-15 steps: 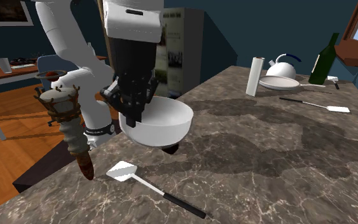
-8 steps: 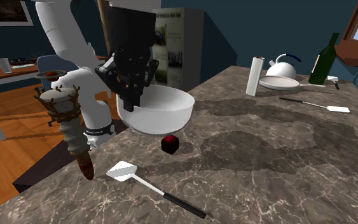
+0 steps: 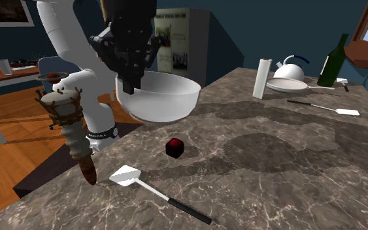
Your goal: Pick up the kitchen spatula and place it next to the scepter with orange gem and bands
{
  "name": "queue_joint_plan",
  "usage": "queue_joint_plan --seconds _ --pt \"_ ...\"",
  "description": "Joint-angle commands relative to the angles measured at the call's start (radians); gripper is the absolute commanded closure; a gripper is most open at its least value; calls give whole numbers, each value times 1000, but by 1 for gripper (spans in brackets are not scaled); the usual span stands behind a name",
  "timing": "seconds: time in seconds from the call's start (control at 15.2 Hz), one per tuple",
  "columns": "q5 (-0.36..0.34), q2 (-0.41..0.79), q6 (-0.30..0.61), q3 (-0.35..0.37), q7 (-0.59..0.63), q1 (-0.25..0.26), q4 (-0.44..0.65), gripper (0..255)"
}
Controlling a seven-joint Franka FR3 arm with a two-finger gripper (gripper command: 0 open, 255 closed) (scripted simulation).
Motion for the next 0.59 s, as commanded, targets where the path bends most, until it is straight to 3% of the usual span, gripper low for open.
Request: queue_joint_plan --seconds 0.0,0.53 --pt "2 6 -27 1 -3 1 33 255" --pt "9 38 -135 3 -19 4 174 255"
